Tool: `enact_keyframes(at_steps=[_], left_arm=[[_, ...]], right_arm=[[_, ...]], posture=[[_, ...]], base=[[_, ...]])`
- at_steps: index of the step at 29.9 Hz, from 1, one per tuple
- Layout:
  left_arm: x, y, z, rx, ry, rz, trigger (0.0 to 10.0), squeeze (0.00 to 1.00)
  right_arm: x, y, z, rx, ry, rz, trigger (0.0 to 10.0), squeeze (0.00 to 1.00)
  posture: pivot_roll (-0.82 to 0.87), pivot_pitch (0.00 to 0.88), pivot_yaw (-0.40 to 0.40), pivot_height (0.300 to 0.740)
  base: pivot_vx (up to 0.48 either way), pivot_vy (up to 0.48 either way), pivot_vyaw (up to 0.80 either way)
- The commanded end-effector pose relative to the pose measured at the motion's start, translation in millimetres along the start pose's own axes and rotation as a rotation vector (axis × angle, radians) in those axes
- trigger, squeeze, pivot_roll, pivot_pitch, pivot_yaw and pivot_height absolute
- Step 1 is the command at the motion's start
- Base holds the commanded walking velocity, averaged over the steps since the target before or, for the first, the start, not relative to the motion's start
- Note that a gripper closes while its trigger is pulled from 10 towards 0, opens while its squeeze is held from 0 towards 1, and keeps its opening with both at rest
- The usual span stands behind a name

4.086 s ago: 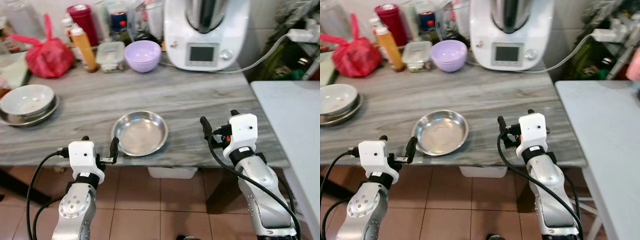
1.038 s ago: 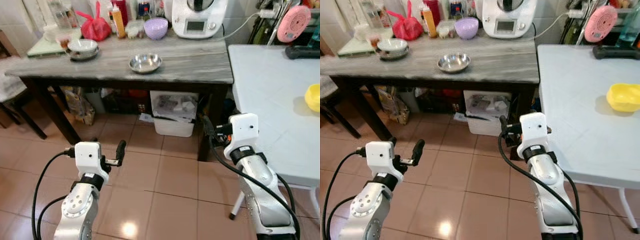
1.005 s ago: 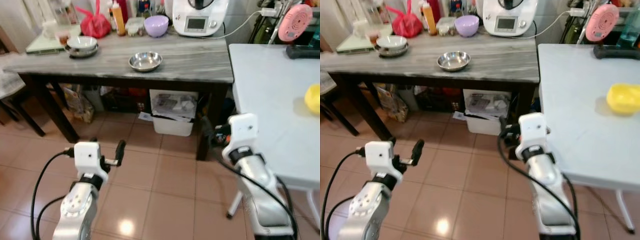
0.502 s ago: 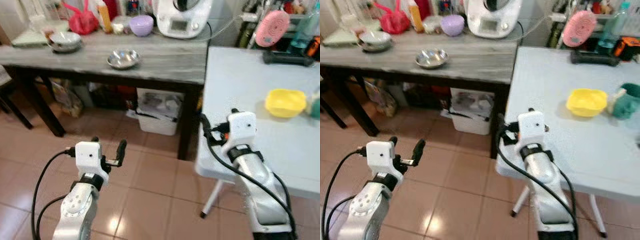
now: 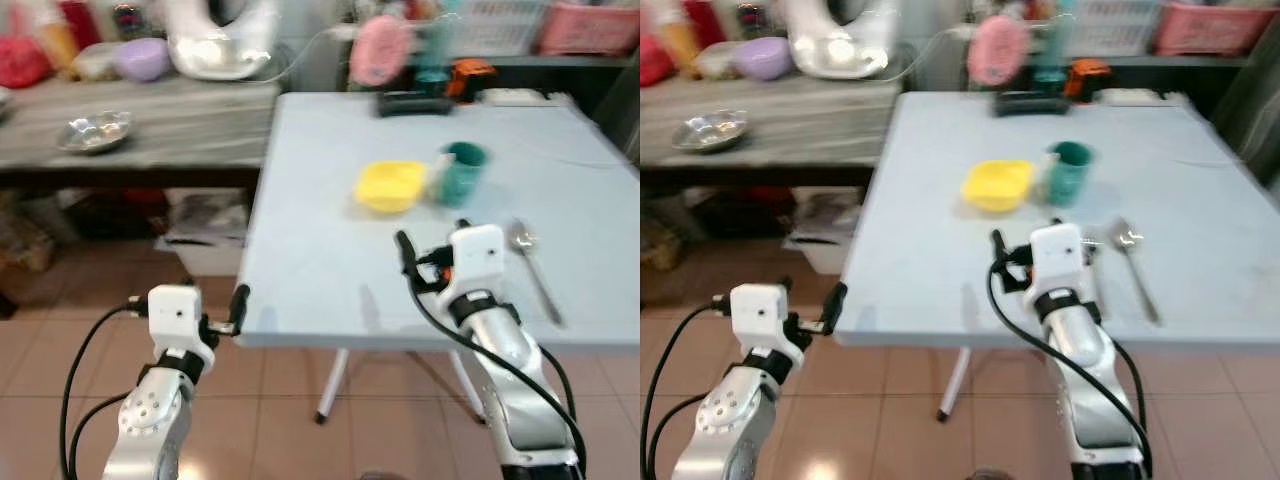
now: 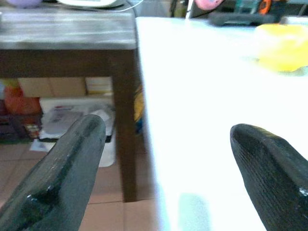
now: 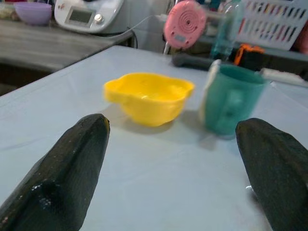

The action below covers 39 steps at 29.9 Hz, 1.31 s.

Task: Setting the table

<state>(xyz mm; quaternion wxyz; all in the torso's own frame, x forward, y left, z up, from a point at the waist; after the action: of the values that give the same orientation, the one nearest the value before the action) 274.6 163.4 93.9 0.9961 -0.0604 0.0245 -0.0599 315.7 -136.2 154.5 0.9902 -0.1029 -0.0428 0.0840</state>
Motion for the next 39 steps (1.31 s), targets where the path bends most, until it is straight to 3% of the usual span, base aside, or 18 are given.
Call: enact_keyframes(at_steps=[1, 24, 39], left_arm=[[0.3, 2.0, 2.6, 0.006, -0.008, 0.004, 10.0, 0.00], [0.3, 4.0, 14.8, -0.019, -0.082, -0.007, 10.0, 0.00], [-0.3, -1.3, 12.5, -0.039, -0.077, -0.038, 10.0, 0.00]], right_arm=[[1.7, -0.1, 4.4, -0.008, -0.015, 0.008, 10.0, 0.00], [-0.3, 1.7, 5.8, -0.016, -0.030, 0.015, 10.0, 0.00], [-2.2, 2.8, 6.3, -0.026, -0.035, 0.023, 10.0, 0.00]], posture=[[-0.09, 0.069, 0.073, 0.740], [-0.10, 0.075, 0.080, 0.740], [-0.10, 0.080, 0.080, 0.740]], base=[[0.000, -0.480, 0.00], [0.000, -0.017, 0.00], [0.311, 0.000, 0.00]])
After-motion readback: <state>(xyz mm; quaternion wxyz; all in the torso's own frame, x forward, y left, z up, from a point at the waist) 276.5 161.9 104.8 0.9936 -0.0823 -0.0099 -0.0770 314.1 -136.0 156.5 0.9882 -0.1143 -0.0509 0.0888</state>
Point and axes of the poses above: a point about 5 cm out from each wrist's last joint towards the gripper, its own x axis pointing out of the wrist towards the gripper, its own z axis along the axis of the wrist's last joint, y = z × x, the point moved 3 cm from there along x, pointing out of the wrist towards the gripper, and after that the axes turned 4 degrees about -x, right-handed, at the moved point
